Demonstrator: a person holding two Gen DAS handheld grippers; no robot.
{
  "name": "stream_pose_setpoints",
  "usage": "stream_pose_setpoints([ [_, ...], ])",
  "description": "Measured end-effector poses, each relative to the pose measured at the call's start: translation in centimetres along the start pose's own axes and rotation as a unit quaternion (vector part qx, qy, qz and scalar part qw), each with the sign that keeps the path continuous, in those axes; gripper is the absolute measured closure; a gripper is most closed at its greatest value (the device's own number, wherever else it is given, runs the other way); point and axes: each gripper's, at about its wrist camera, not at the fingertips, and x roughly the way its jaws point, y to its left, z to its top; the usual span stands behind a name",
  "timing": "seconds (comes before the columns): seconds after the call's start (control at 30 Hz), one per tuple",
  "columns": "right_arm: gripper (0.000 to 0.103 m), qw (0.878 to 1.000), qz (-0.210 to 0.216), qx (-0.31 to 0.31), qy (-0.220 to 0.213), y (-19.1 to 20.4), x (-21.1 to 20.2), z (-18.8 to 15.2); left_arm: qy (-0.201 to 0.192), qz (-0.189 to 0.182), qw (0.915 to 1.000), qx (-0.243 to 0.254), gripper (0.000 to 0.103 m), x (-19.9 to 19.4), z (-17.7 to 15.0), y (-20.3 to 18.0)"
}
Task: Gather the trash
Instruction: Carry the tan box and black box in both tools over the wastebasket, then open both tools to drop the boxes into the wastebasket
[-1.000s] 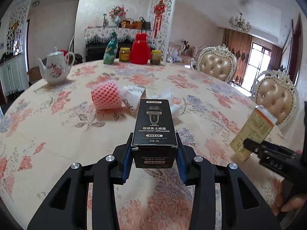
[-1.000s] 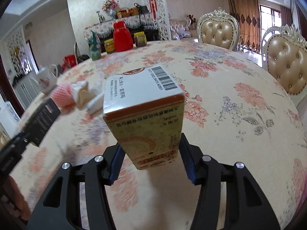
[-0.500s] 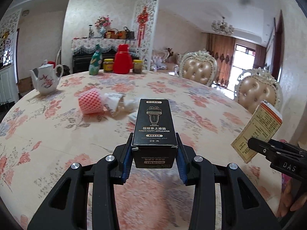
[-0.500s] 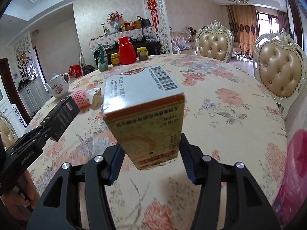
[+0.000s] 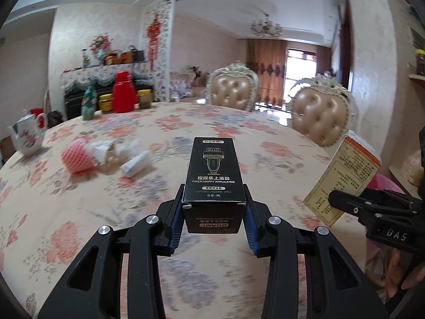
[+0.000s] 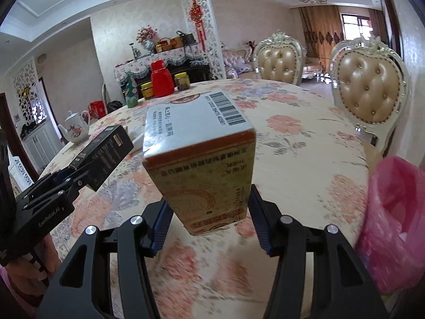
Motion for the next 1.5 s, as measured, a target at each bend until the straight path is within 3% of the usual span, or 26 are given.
stream_pose_setpoints([
  [0.2, 0.05, 0.998, -0.046, 0.037, -0.017, -4.9, -3.1, -1.1, 0.003, -0.055, 0.998, 0.031, 0.065, 1.4, 0.8, -4.5],
  [0.47, 0.05, 0.986, -0.136, 0.087, -0.037, -12.8, -7.8, -2.7, 0.016, -0.144, 0.9867, 0.075, 0.065, 4.0, 1.4, -12.3],
  [0.7, 0.05, 0.969, -0.208, 0.126, -0.039, -19.3, -10.7, -4.1, 0.019, -0.219, 0.9687, 0.115, 0.065, 6.5, 2.2, -19.9],
  [0.9, 0.049, 0.957, -0.242, 0.158, -0.022, -23.9, -11.2, -5.3, 0.031, -0.27, 0.9529, 0.134, 0.065, 8.6, 2.4, -25.8],
  [1.3, 0.048, 0.952, -0.249, 0.177, -0.008, -28.2, -11.4, -6.6, 0.082, -0.323, 0.9297, 0.158, 0.065, 12.7, 0.9, -33.2],
  [1.37, 0.046, 0.953, -0.246, 0.177, -0.008, -28.6, -11.1, -6.5, 0.092, -0.321, 0.9286, 0.161, 0.064, 13.3, 0.6, -33.4],
  [1.4, 0.037, 0.953, -0.244, 0.178, -0.01, -28.7, -11.0, -6.3, 0.095, -0.318, 0.9294, 0.162, 0.062, 13.6, 0.5, -33.4],
  [1.5, 0.033, 0.951, -0.254, 0.176, -0.02, -28.5, -11.2, -5.9, 0.101, -0.312, 0.9322, 0.154, 0.053, 14.1, 0.4, -32.6],
])
